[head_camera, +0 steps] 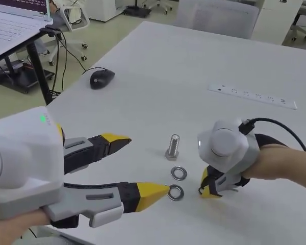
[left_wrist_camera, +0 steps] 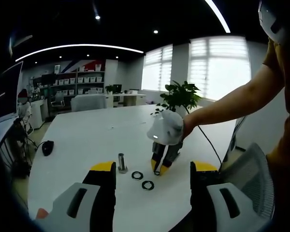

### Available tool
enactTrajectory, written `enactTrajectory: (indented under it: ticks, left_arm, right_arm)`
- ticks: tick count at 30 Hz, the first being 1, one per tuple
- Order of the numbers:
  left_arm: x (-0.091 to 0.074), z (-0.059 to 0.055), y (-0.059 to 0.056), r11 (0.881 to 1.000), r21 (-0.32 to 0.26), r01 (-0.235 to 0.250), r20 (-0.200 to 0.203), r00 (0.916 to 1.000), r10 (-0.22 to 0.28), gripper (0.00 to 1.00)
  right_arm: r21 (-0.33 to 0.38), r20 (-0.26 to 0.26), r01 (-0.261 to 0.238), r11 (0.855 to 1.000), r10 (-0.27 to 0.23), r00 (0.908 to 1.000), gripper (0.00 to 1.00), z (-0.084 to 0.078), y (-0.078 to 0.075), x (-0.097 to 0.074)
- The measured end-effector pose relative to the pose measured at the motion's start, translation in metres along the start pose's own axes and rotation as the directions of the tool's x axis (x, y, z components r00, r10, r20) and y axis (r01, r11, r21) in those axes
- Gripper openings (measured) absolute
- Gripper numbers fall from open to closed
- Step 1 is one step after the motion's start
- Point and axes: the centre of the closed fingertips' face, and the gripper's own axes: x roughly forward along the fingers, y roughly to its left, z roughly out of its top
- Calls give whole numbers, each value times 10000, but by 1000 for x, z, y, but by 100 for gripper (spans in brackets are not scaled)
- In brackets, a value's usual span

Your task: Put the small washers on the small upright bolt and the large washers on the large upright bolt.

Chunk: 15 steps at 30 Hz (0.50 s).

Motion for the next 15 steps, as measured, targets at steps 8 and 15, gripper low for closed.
enactTrajectory:
  ticks: [8,15]
  left_arm:
    - [-1,-1,0,10000,-29,-28,6,10000,28,61]
    - [1,-1,-2,10000,11,31,-24,10000,-31,61]
  right_arm:
    - [61,10,8,10000,-8,10000,12,-2,1,-4]
    - [201,133,73,9998,-75,9999,12,-5,1,-14]
